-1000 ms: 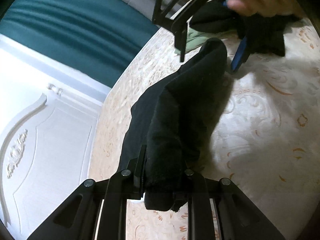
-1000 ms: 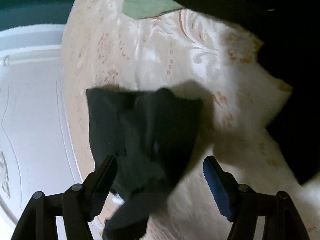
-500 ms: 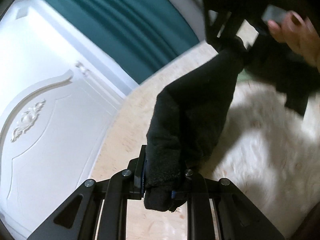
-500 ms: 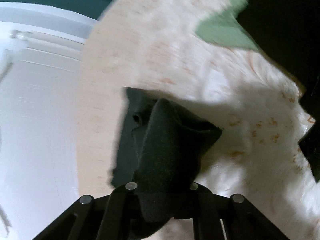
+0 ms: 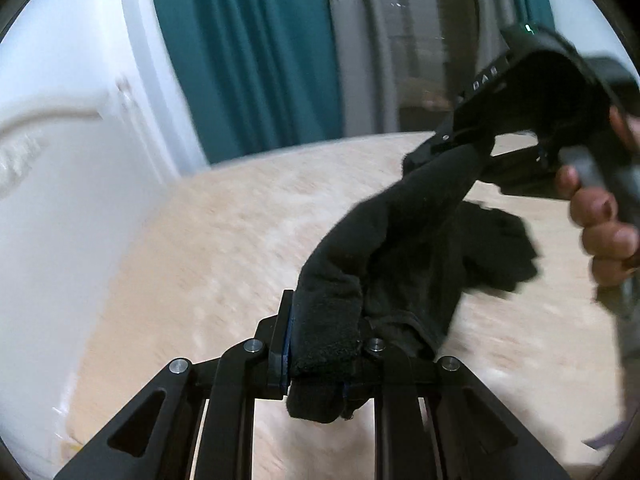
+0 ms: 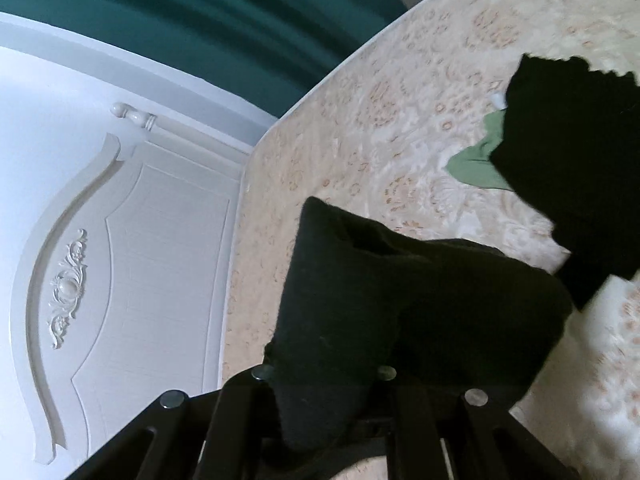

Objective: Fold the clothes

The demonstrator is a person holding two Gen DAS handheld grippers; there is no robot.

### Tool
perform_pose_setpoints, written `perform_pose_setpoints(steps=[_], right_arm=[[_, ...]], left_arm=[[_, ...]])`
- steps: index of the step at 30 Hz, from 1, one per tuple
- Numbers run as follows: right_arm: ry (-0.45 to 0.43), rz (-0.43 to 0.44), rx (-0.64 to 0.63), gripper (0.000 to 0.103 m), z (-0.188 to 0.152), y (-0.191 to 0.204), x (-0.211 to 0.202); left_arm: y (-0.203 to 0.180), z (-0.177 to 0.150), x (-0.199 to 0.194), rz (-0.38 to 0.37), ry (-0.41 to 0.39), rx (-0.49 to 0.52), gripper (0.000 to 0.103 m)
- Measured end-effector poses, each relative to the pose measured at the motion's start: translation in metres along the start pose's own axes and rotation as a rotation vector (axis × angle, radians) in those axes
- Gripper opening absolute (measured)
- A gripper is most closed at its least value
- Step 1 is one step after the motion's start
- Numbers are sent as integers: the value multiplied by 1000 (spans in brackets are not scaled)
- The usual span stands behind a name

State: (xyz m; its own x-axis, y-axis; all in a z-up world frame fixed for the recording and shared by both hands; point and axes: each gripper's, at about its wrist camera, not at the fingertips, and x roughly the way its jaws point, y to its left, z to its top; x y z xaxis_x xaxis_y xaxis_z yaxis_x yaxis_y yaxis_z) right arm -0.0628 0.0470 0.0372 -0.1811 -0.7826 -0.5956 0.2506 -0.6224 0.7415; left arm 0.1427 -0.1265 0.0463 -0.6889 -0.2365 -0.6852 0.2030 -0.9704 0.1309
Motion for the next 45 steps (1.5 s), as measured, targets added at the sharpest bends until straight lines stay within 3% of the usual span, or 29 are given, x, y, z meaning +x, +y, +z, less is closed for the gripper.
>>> perform_pose_setpoints(steps=[3, 8, 10, 13, 16, 19, 22, 24, 30, 34, 45], right_arm=[[25, -53, 8, 9, -16, -3, 12], [129, -141, -6, 9, -28, -1, 87], [165, -168, -49, 9, -25, 6, 126], [220, -174, -146, 9, -17, 25, 193], [266, -165, -243, 9, -9, 45, 257], [246, -115, -354, 9, -3, 69, 293], [167, -64, -509, 9, -5, 96, 309], [124, -44, -623, 9, -12, 107, 313], [138, -78, -695, 9, -31, 73, 331], [167, -87, -682, 9, -39, 44, 332], [205, -117, -644, 9, -37, 20, 313]], left_arm=[[25, -2, 21, -51, 83, -45, 18], [59, -13, 76, 15, 200, -105, 18], [75, -16, 99, 66, 235, -125, 18], [103, -22, 103, 131, 263, -161, 18], [131, -37, 107, 221, 259, -183, 18], [153, -38, 108, 322, 212, -180, 18], [168, -30, 112, 413, 158, -174, 18], [170, -33, 114, 429, 153, -169, 18], [157, -62, 124, 445, 170, -188, 18], [154, -72, 133, 418, 197, -327, 18], [135, -107, 130, 357, 185, -695, 18]])
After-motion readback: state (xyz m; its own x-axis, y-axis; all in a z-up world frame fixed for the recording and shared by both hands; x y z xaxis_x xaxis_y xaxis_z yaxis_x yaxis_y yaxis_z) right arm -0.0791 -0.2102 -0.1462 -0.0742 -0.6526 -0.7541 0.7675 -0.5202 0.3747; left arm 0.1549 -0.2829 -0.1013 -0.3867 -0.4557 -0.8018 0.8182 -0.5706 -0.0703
